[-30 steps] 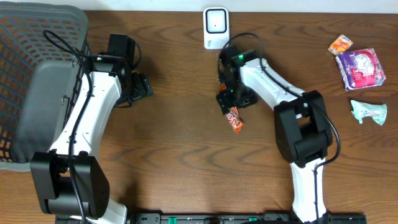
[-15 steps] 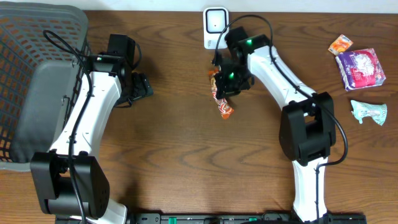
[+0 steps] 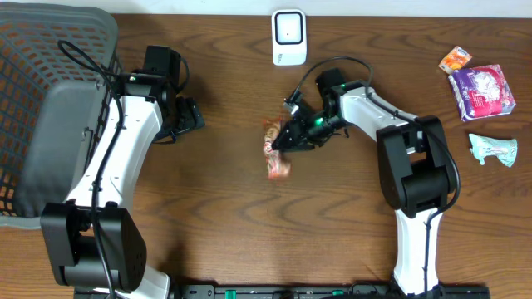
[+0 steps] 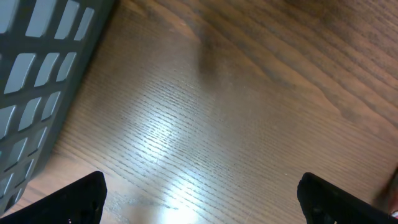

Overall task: Scan the item barcode
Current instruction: 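Hold the red-orange bar in front of the scanner, turning it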

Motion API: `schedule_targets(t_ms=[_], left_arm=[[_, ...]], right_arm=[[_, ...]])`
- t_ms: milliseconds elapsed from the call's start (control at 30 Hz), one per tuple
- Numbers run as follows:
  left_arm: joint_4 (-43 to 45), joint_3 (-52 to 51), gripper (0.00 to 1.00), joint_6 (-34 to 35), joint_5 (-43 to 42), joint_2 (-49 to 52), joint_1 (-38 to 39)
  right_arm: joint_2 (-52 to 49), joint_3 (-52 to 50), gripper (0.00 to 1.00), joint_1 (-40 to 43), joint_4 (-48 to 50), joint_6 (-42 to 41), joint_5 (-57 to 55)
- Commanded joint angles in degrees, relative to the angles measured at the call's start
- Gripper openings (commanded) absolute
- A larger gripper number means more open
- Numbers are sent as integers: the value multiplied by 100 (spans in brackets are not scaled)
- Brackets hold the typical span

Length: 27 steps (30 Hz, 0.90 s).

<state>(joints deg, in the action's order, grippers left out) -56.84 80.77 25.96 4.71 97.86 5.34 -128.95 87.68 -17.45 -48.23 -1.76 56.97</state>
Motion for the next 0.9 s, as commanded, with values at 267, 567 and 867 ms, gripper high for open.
schedule_targets(t_ms=[267,567,867], left_arm=[[-33,-59,98,94,92,24,-9],[-33,-59,98,94,92,24,-9],[-33,-59,98,94,92,24,-9]], right_arm=[[824,1528,63,400,-1956,-463,-3296],[1071,1565,84,-721,-1427,-734,-3346],[1058,1563,99,-1657,-704,-1738,-3836]])
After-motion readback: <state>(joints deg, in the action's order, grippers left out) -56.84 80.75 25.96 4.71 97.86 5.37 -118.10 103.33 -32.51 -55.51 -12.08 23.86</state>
